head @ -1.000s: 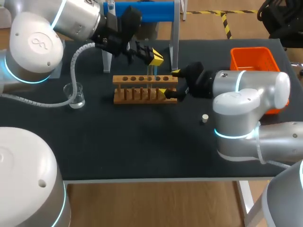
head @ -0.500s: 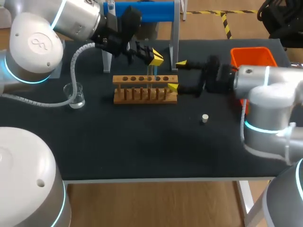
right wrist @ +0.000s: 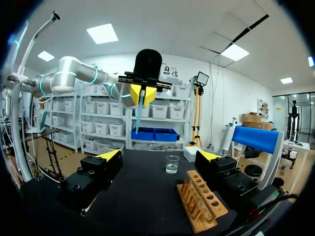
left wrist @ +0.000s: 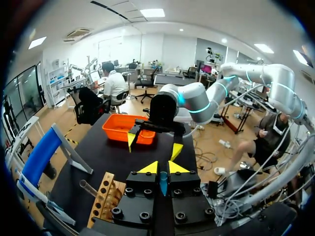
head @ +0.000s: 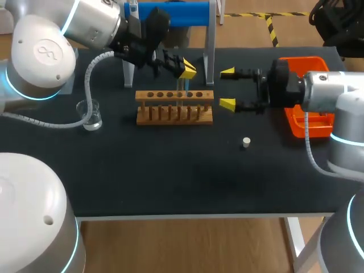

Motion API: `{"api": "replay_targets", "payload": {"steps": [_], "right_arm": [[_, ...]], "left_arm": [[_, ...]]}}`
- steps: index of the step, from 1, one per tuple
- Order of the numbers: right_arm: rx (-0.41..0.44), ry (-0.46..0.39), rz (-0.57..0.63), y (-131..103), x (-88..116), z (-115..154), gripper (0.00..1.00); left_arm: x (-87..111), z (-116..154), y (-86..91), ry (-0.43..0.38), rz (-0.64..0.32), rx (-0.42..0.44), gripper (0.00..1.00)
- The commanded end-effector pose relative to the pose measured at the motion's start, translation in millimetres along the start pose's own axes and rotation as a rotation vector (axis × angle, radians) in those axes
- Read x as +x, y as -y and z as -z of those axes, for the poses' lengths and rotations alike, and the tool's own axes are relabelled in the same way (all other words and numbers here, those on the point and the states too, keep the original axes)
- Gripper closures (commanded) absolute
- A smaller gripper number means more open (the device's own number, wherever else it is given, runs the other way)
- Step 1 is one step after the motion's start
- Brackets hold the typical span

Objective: Invert the test tube, pick up the pipette, mount the tip to pipette, aspirate from beaker and dispense into the tube, eject the tip, return the pipette, and cap with the stopper.

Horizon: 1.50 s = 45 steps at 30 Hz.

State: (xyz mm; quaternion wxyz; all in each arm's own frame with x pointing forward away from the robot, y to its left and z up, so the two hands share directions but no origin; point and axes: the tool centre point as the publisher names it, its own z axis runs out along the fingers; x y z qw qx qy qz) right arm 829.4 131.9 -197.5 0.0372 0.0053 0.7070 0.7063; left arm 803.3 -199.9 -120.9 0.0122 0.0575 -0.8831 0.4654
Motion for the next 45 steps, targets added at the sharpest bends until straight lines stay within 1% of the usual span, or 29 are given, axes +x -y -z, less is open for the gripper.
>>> {"api": "replay_targets", "payload": {"steps": [1,8,13,20,30,45], "right_arm": [[-0.009,-0.07,-0.019,-9,4,4,0.0],[-0.01,-0.103,-0.016,-19,15,-12,0.0],[-0.005,-0.107,-0.015,-24,19,-23,0.0],[-0.014,-0.115,-0.023,-30,26,-37,0.0],[-0.038,-0.135,-0.039,-37,37,-50,0.0],[-0.045,-0.171,-0.061,-40,40,-71,0.0]], "left_arm": [[-0.1,1,0.5,-0.002,0.001,-0.004,1.0],[-0.1,1,0.5,-0.002,0.001,-0.004,1.0],[-0.1,1,0.5,-0.002,0.001,-0.004,1.0],[5.9,3,-0.8,0.015,-0.026,-0.003,1.0],[8.7,3,-0.9,0.035,-0.032,-0.003,1.0],[8.7,3,-0.9,0.035,-0.032,-0.003,1.0]]}}
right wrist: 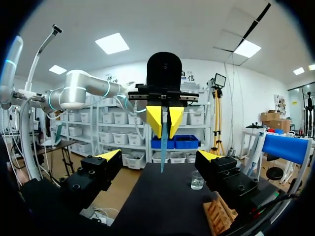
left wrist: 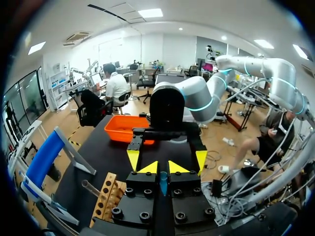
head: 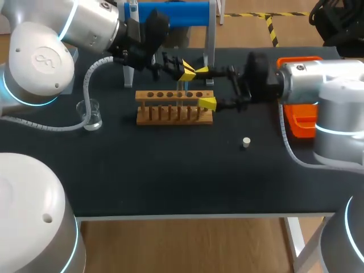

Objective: Invert the test tube, pick up the pipette, mount the tip to pipette, aspirate from beaker and dispense into the tube, eject the tip, return the pipette, and cap with the stopper.

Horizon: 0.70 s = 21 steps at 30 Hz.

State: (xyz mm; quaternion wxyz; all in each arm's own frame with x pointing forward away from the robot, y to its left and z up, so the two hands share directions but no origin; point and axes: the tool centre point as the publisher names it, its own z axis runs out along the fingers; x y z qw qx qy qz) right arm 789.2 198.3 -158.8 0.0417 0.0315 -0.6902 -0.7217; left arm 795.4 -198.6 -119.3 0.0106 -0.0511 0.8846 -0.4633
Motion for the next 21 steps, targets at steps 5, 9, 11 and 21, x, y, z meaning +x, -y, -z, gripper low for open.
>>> {"api": "replay_targets", "payload": {"steps": [5,9,11,21], "right_arm": [[0.007,-0.014,-0.003,2,-5,-14,0.0],[0.013,-0.014,-0.011,4,-9,-19,0.0],[0.014,-0.014,-0.012,4,-10,-22,0.0],[0.017,-0.026,-0.009,3,-12,-31,0.0]], "left_arm": [[0.9,1,-0.5,0.0,0.001,-0.001,1.0],[0.9,1,-0.5,0.0,0.001,-0.001,1.0],[0.9,1,-0.5,0.0,0.001,-0.001,1.0],[0.9,1,-0.5,0.0,0.001,-0.001,1.0]]}}
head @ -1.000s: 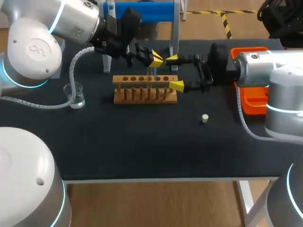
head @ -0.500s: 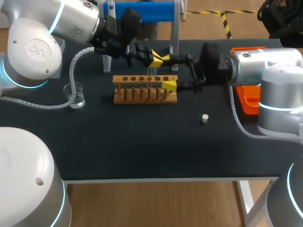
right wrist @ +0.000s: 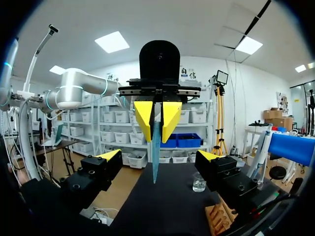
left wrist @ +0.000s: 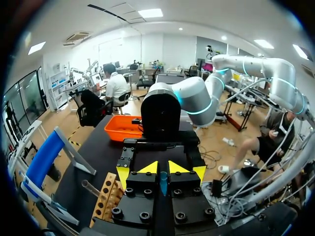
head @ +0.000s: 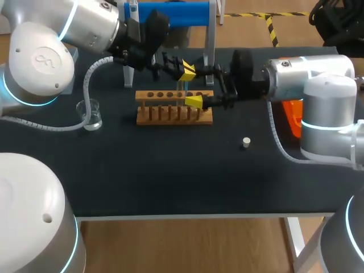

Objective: Invert the test tube, pick up the pipette, mount the tip to pipette, aspirate from beaker and dispense into the tube, eject the tip, return the pipette, and cap with the stopper.

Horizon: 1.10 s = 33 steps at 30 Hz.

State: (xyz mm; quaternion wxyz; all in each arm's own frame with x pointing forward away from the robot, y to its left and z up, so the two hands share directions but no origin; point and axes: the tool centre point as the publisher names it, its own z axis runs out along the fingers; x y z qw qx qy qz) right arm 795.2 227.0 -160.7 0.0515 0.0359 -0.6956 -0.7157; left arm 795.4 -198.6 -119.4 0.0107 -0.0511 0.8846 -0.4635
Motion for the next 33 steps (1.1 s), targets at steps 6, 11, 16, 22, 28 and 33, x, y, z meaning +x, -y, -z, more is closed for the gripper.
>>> {"api": "replay_targets", "payload": {"steps": [6,11,16,22,28,33], "right_arm": [[0.0,-0.011,0.002,-0.8,-3.9,-6.3,0.13],[-0.002,-0.014,0.005,-1.8,-4.4,-8.0,0.17],[-0.006,-0.017,0.005,-2.9,-4.7,-9.0,0.37],[-0.013,-0.02,0.005,-4.3,-4.6,-9.3,0.54],[-0.019,-0.02,0.001,-4.9,-4.6,-10.1,0.55],[-0.024,-0.022,-0.002,-5.2,-4.4,-11.3,0.55]], "left_arm": [[0.8,1.1,-0.4,0.0,0.001,-0.001,1.0],[0.8,1.1,-0.4,0.0,0.001,-0.001,1.0],[0.8,1.1,-0.4,0.0,0.001,-0.001,1.0],[0.8,1.1,-0.4,0.0,0.001,-0.001,1.0],[0.8,1.1,-0.4,0.0,0.001,-0.001,1.0],[0.8,1.1,-0.4,0.0,0.001,-0.001,1.0]]}}
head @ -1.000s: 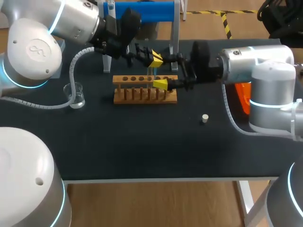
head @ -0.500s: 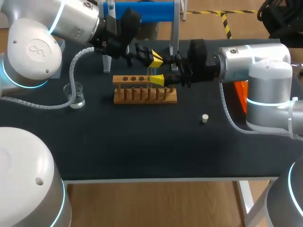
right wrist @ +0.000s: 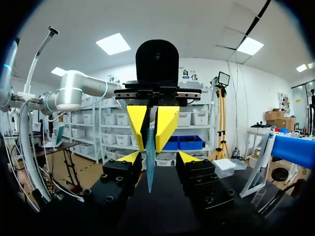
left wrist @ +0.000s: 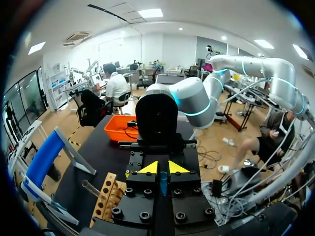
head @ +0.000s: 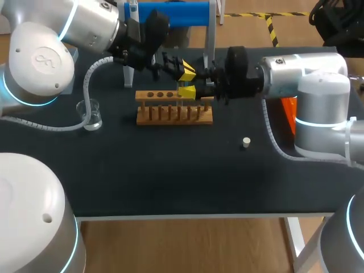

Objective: Invert the test tube, pick up the pipette, mount the tip to pipette, aspirate from beaker and dispense into the tube, eject the tip, return the pipette, and cap with the stopper.

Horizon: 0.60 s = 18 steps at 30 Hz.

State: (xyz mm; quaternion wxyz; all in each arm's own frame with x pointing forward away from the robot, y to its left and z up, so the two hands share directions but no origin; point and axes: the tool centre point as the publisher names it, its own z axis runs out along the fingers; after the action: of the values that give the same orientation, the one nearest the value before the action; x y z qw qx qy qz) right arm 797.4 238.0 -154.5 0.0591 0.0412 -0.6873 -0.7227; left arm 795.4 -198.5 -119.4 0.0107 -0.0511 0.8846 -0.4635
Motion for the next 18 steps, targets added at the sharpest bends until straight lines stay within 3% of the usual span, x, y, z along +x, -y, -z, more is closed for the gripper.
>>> {"api": "replay_targets", "payload": {"steps": [1,6,12,18], "right_arm": [[-0.003,-0.004,0.0,0.7,-0.8,-0.7,0.55],[-0.006,-0.008,0.0,0.6,-0.2,-1.4,0.66],[-0.009,-0.006,-0.001,0.0,0.5,-1.7,1.0],[-0.01,-0.005,0.001,-0.4,1.0,-1.7,1.0]], "left_arm": [[0.8,1.1,-0.4,0.0,0.001,-0.001,1.0],[0.8,1.1,-0.4,0.0,0.001,-0.001,1.0],[0.8,1.1,-0.4,0.0,0.001,-0.001,1.0],[0.8,1.1,-0.4,0.0,0.001,-0.001,1.0]]}}
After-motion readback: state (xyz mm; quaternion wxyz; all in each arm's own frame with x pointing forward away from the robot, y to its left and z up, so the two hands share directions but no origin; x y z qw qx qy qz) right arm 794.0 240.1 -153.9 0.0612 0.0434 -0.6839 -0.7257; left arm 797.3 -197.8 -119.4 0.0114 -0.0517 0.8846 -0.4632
